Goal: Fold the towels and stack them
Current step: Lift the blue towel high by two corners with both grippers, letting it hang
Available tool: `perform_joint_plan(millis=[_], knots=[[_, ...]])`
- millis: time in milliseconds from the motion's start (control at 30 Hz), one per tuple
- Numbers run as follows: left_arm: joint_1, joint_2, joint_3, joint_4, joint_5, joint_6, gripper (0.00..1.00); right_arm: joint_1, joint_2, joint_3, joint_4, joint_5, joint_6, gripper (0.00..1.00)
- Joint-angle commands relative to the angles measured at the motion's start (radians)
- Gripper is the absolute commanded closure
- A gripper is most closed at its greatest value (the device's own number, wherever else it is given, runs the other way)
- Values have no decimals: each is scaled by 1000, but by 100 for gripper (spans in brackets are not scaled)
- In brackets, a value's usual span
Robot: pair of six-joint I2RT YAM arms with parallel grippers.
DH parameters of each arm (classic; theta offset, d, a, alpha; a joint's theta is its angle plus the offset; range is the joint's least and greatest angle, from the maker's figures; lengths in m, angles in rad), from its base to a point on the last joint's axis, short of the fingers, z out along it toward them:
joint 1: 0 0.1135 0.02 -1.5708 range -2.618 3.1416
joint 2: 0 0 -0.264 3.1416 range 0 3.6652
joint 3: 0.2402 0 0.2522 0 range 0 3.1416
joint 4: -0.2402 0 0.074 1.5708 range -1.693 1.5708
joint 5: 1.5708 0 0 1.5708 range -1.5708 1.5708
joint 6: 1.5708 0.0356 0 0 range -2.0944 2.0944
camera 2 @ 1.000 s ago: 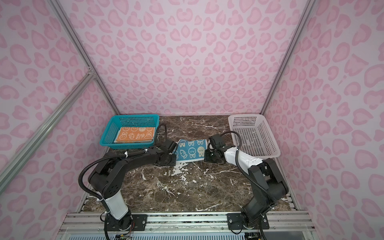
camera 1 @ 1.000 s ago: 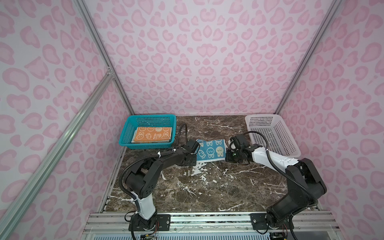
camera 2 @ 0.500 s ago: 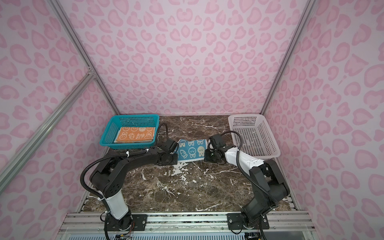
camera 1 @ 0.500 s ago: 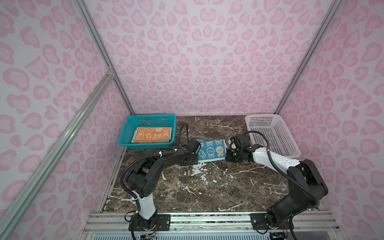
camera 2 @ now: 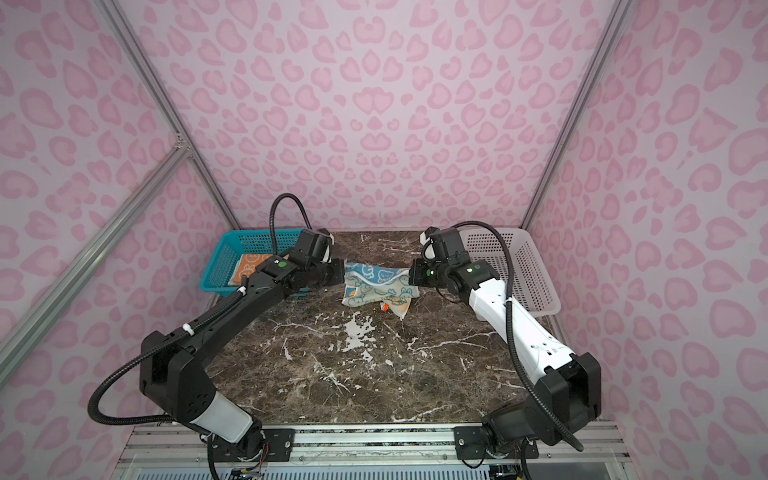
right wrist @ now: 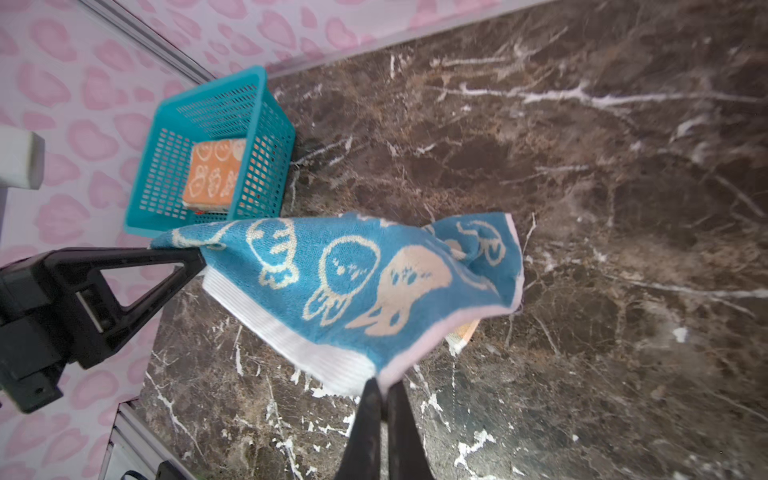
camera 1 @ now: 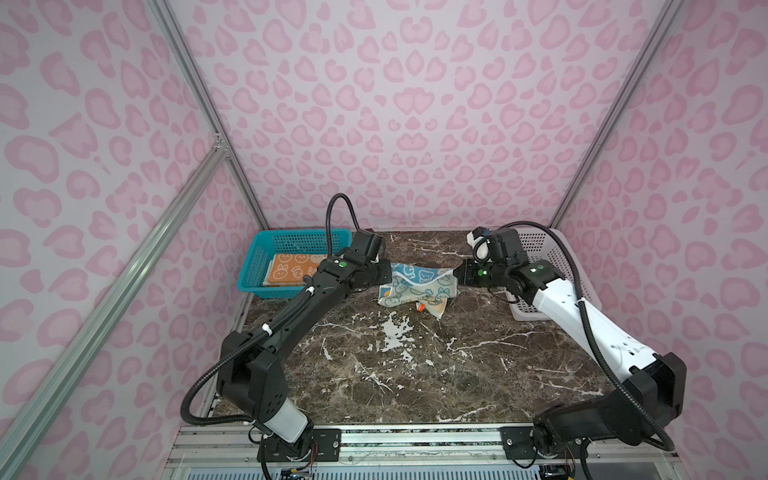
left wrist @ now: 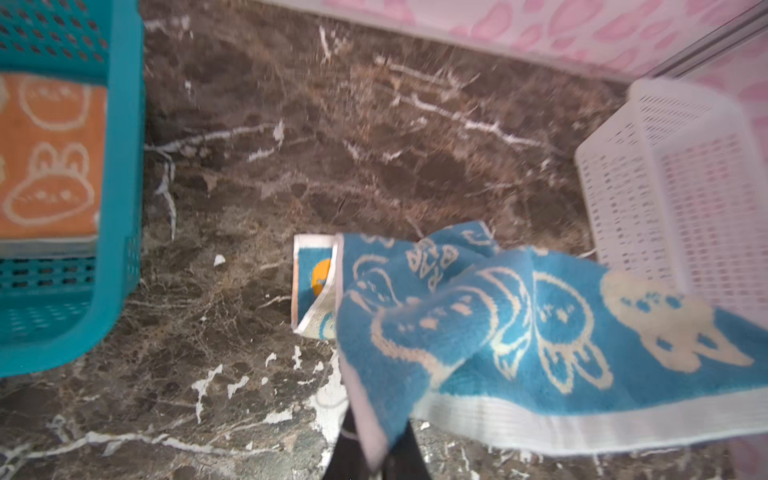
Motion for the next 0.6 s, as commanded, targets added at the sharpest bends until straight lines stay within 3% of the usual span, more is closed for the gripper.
perform_joint_plan(millis=[0,333,467,567], knots=[[9,-79,74,-65,58,-10,97,5,-45,87,-101,-7,-48,100],[6,-426,78,-55,175,-39,97,85,-339,186,-131,-60,-141,100],[5,-500,131,-115,212,-76,98,88,-376,250,-158,-119,-159,100],[7,-494,203,-154,220,-112,98,86,-365,319,-166,-95,-158,100]])
